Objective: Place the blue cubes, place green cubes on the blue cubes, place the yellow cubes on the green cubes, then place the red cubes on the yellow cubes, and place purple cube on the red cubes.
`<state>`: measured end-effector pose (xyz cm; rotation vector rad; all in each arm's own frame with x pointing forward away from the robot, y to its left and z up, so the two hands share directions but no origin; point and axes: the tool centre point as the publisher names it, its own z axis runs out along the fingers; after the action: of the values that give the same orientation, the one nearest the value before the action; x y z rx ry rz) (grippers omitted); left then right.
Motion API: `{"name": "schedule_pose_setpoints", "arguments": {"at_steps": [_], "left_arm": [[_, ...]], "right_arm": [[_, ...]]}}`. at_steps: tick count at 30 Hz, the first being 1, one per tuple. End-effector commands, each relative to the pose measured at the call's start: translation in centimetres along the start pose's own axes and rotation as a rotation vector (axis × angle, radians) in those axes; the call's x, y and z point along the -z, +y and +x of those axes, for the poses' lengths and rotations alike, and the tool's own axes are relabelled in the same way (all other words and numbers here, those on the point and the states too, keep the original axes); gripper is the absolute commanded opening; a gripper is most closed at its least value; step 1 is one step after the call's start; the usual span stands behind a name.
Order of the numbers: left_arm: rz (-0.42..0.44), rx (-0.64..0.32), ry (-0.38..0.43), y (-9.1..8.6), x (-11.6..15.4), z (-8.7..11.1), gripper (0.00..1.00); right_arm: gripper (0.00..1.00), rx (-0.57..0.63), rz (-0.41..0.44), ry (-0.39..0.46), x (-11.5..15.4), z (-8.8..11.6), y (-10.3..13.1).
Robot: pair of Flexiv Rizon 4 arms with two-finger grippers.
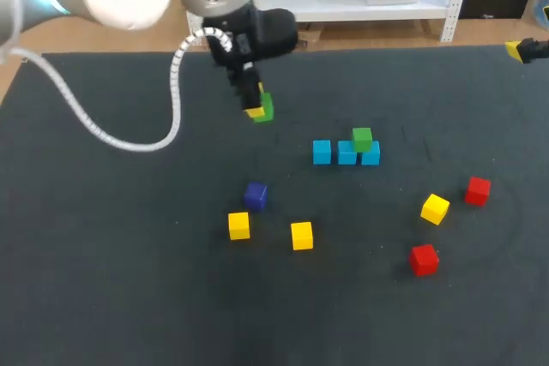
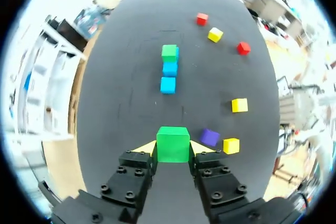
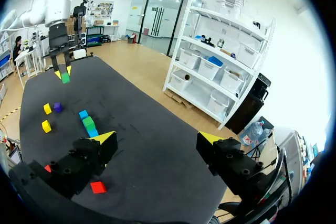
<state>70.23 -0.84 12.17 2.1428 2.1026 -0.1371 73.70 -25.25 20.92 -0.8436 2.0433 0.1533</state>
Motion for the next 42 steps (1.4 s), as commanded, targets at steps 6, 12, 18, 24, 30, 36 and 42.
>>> {"name": "schedule_pose_setpoints", "arguments": {"at_steps": [6,12,18,24,30,36,42], "left_arm": [[0.159,-0.116,0.167,4.2,-1.2,-5.3,0.0],[0.221,-0.104,0.177,4.6,-2.8,-6.9,0.0],[0.238,-0.093,0.192,4.0,-3.8,-7.8,0.0],[0.246,-0.092,0.187,2.8,-4.6,-8.7,0.0],[0.236,-0.085,0.179,1.1,-5.3,-9.4,0.0],[0.214,-0.032,0.148,0.2,-6.2,-8.9,0.0],[0.174,0.003,0.135,-0.2,-6.6,-8.5,0.0]], "right_arm": [[1.0,0.001,-0.01,-0.003,-0.2,0.0,-0.3],[1.0,0.001,-0.01,-0.003,-0.2,0.0,-0.3],[1.0,0.001,-0.01,-0.003,-0.2,0.0,-0.3],[1.0,0.001,-0.01,-0.003,-0.2,0.0,-0.3],[1.0,0.001,-0.01,-0.003,-0.2,0.0,-0.3],[1.0,0.001,-0.01,-0.003,-0.2,0.0,-0.3],[1.0,0.001,-0.01,-0.003,-0.2,0.0,-0.3]]}}
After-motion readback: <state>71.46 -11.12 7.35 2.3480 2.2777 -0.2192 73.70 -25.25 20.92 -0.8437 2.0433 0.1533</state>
